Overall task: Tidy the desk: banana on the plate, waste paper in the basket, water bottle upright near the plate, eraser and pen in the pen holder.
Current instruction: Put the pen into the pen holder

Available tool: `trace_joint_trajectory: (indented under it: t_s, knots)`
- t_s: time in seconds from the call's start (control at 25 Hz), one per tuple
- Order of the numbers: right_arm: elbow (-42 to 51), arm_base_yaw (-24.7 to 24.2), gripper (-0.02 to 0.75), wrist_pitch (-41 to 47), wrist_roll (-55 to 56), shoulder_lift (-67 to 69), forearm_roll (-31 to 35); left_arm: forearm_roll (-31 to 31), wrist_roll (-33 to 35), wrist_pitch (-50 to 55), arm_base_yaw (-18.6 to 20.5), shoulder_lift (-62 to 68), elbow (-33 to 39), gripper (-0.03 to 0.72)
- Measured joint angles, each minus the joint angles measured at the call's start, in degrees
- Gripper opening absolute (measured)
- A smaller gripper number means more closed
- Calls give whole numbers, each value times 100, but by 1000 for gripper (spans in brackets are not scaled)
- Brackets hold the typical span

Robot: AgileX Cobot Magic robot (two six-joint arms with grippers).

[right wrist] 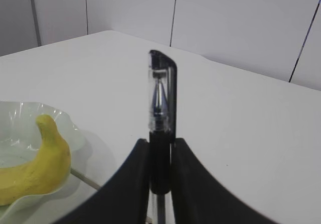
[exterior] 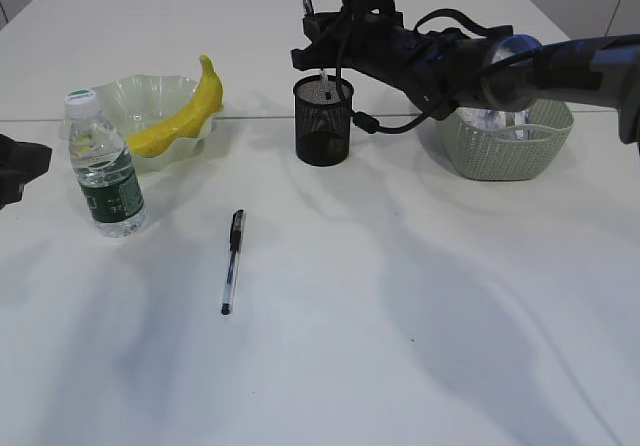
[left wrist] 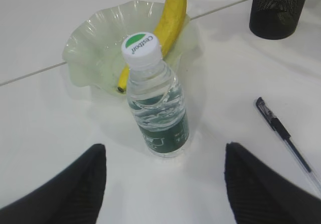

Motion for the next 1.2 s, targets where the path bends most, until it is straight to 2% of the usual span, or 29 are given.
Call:
trace_joint_trajectory:
  t_s: [0.12, 0.44, 0.76, 1.2]
  knots:
    - [0, 0, 116, 0, 0, 0, 1, 0, 0, 40, 0, 0, 0, 527]
    - [0, 0, 228, 0, 0, 0, -12, 2, 0, 40, 0, 0, 0, 527]
    - [0, 0, 240, 20, 0, 0, -12, 244, 0, 74, 0, 0, 0, 527]
    - [0, 0, 240, 875, 81, -327, -194, 368, 0, 898, 0, 0, 0, 527]
